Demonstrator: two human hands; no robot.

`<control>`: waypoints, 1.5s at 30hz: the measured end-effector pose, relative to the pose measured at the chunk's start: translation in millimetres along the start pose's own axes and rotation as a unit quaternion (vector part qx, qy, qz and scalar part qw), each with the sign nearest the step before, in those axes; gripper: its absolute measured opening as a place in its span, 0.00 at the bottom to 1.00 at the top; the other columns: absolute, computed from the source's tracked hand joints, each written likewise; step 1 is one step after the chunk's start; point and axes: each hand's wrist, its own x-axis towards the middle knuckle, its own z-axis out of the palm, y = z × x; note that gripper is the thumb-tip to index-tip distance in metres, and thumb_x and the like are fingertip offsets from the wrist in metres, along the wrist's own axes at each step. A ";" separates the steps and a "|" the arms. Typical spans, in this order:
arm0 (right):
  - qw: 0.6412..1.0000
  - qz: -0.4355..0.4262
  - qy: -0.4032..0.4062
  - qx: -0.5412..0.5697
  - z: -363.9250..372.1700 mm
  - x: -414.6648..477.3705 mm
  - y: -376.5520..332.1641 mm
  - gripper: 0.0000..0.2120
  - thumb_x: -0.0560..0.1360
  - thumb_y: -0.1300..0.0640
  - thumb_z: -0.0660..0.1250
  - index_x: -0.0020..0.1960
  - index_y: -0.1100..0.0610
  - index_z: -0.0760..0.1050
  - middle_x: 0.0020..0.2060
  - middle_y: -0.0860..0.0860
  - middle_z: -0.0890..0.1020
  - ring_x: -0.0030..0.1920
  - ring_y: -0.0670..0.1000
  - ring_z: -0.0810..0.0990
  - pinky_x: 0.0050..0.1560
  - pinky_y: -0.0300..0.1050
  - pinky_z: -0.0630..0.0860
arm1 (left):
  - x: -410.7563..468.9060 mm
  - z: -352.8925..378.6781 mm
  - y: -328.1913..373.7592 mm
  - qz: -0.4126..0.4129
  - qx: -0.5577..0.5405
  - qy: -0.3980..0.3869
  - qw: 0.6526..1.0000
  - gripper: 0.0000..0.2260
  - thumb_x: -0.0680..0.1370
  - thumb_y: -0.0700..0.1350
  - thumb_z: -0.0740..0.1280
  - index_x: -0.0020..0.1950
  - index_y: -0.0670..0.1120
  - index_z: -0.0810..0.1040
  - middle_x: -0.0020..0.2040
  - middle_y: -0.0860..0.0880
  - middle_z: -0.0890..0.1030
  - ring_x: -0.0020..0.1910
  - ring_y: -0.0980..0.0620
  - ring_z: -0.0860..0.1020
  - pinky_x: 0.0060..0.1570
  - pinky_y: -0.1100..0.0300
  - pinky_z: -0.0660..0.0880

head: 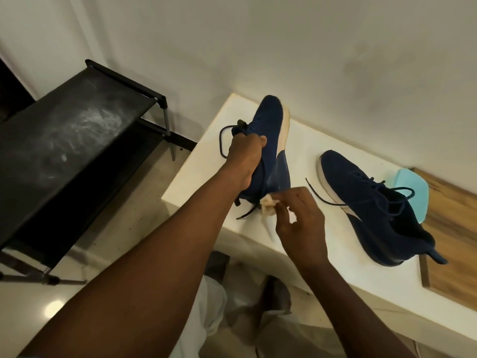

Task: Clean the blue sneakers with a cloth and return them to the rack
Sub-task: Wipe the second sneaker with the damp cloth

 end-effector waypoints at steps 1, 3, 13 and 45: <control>0.999 0.012 0.028 0.010 -0.3 5.8 0.6 0.07 0.76 0.64 0.69 0.51 0.55 0.79 0.47 0.48 0.78 0.46 0.44 0.75 0.44 0.35 0.73 | 0.5 -0.1 0.7 -0.002 -0.002 0.004 1.000 0.16 0.81 0.43 0.65 0.69 0.44 0.72 0.54 0.47 0.81 0.54 0.45 0.80 0.60 0.46 0.77; 0.995 0.054 0.069 0.049 -0.6 21.8 3.1 0.05 0.77 0.62 0.68 0.51 0.54 0.79 0.46 0.46 0.77 0.44 0.42 0.76 0.41 0.30 0.71 | 1.6 -1.3 2.4 -0.006 0.001 0.004 1.000 0.16 0.81 0.44 0.65 0.69 0.43 0.72 0.53 0.47 0.81 0.53 0.45 0.80 0.60 0.47 0.77; 0.999 0.002 0.009 0.048 -7.6 35.4 10.0 0.07 0.78 0.61 0.66 0.55 0.54 0.80 0.49 0.47 0.79 0.47 0.45 0.78 0.45 0.41 0.77 | -3.7 6.2 -0.9 -0.017 0.083 -0.028 0.996 0.12 0.79 0.46 0.69 0.60 0.43 0.79 0.51 0.45 0.85 0.49 0.45 0.83 0.57 0.49 0.79; 0.953 0.222 -0.031 0.206 -20.5 53.5 48.3 0.05 0.75 0.59 0.72 0.50 0.56 0.84 0.45 0.46 0.85 0.44 0.41 0.82 0.45 0.33 0.78 | -38.6 3.5 -7.4 -0.176 -0.141 -0.134 0.965 0.26 0.76 0.56 0.72 0.66 0.39 0.77 0.59 0.39 0.84 0.59 0.42 0.83 0.62 0.50 0.78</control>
